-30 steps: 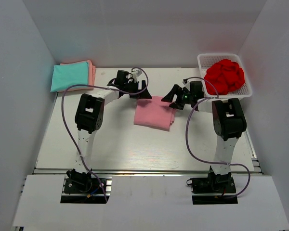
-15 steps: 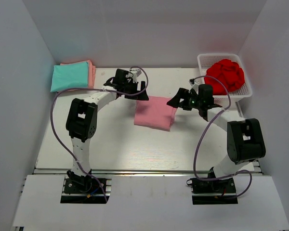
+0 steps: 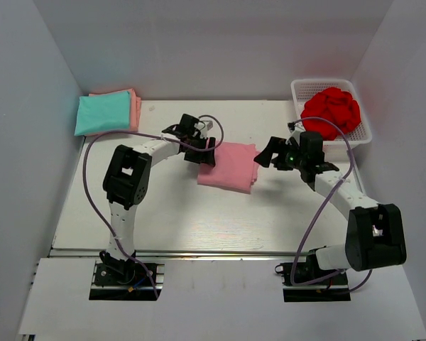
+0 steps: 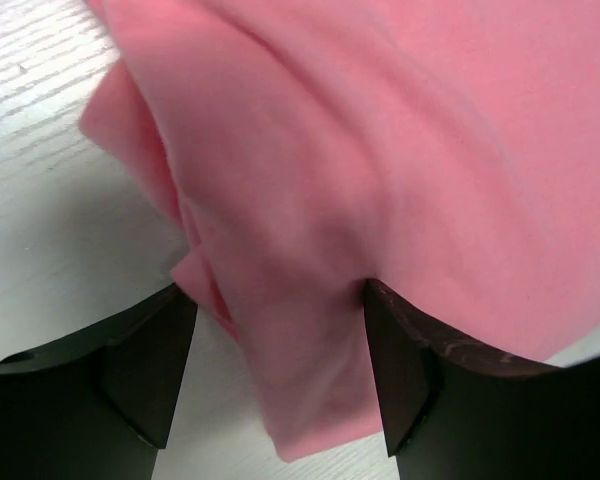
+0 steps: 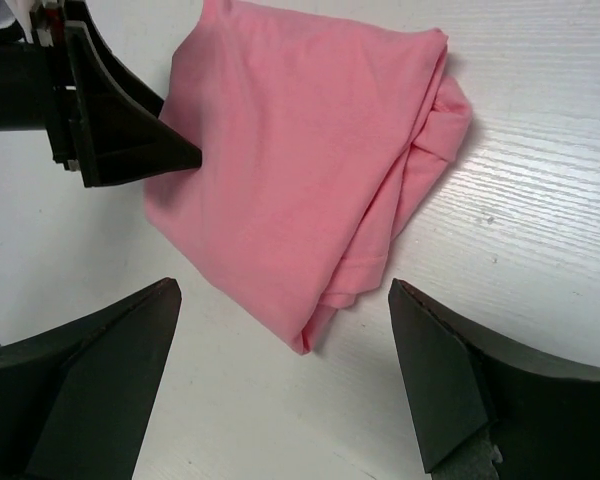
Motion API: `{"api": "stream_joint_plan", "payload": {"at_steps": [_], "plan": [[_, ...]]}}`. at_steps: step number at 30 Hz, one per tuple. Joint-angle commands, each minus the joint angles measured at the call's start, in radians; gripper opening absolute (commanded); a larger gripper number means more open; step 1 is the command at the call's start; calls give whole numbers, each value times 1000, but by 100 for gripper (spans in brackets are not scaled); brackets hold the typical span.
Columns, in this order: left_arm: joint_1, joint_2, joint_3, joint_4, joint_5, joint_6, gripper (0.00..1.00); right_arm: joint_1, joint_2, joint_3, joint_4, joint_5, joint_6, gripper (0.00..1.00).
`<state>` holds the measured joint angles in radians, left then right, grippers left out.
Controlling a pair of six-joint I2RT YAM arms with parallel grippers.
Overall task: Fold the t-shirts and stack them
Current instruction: Put the neatly folded tshirt into the corner of the board with the left arm
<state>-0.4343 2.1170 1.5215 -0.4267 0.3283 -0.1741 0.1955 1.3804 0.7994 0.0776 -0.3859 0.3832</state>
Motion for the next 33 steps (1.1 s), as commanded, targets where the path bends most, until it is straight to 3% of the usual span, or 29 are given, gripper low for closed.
{"api": "stream_joint_plan", "payload": {"at_steps": [1,4,7,11,14,23,27,33], "plan": [[-55,43,14,-96,-99,18,77,-5,-49,-26,-22,53,-37,90],[-81,84,34,-124,-158,9,66,-7,-67,-45,-22,59,-40,90],[-101,130,57,-145,-196,8,61,-8,-90,-60,-19,67,-43,90],[-110,165,66,-145,-196,-1,44,-5,-129,-78,-27,107,-58,90],[-110,176,100,-145,-228,-1,0,-7,-156,-91,-27,137,-66,90],[-75,49,296,-219,-495,166,0,-7,-207,-101,-35,189,-79,90],[-66,-63,286,-175,-589,315,0,-7,-219,-104,-36,200,-83,90],[-24,-146,287,-172,-747,407,0,-8,-219,-105,-41,222,-90,90]]}}
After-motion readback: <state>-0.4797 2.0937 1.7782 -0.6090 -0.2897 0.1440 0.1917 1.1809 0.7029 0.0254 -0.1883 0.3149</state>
